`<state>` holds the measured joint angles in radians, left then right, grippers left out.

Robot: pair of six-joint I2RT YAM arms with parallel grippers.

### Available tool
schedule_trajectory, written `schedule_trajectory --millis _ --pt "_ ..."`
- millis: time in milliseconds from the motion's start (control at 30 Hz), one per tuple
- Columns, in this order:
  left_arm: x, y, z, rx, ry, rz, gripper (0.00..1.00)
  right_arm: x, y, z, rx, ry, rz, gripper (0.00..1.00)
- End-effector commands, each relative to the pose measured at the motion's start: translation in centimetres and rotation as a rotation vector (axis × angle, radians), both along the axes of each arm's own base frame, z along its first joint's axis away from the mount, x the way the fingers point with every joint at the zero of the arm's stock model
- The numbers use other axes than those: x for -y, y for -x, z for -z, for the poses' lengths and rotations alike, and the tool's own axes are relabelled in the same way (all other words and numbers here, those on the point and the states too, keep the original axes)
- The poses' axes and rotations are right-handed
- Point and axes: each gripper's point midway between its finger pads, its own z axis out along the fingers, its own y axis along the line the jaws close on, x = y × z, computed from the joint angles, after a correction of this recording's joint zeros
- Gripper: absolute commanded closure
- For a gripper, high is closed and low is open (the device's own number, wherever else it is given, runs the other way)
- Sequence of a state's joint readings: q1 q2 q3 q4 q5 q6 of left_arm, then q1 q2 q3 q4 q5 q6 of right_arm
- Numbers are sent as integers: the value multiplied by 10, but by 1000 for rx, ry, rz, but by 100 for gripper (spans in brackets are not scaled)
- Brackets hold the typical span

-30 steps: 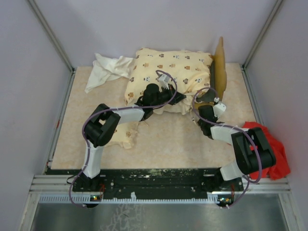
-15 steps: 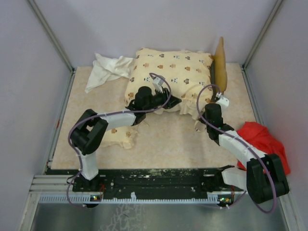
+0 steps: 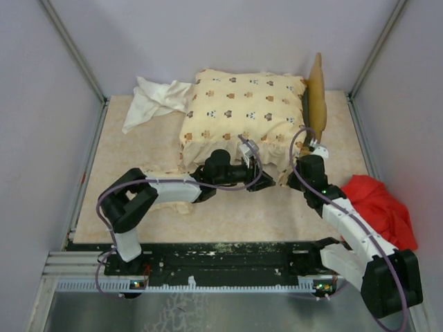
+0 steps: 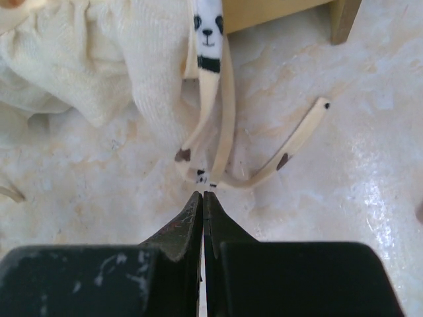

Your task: Set up the pet bed

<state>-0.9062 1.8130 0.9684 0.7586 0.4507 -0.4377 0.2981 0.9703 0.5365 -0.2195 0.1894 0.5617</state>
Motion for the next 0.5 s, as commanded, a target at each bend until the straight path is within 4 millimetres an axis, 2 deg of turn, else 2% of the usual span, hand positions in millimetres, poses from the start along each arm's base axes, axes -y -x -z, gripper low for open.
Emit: schedule_trajectory --millis 0,100,167,267,367,467 --pt "15 10 0 56 33 79 67 -13 18 -8 1 -91 -39 100" --pt "19 19 4 83 41 138 67 -20 25 -27 87 -160 -70 100" --pt "20 17 13 99 20 132 65 -12 25 -34 132 -139 -46 100" --pt "18 4 29 94 -24 63 65 12 14 -31 168 -39 54 100" --pt "21 -9 34 78 -33 18 66 17 1 -24 179 -7 83 93" --pt "13 -25 41 10 -37 -48 67 19 -11 -8 136 -27 118 87"
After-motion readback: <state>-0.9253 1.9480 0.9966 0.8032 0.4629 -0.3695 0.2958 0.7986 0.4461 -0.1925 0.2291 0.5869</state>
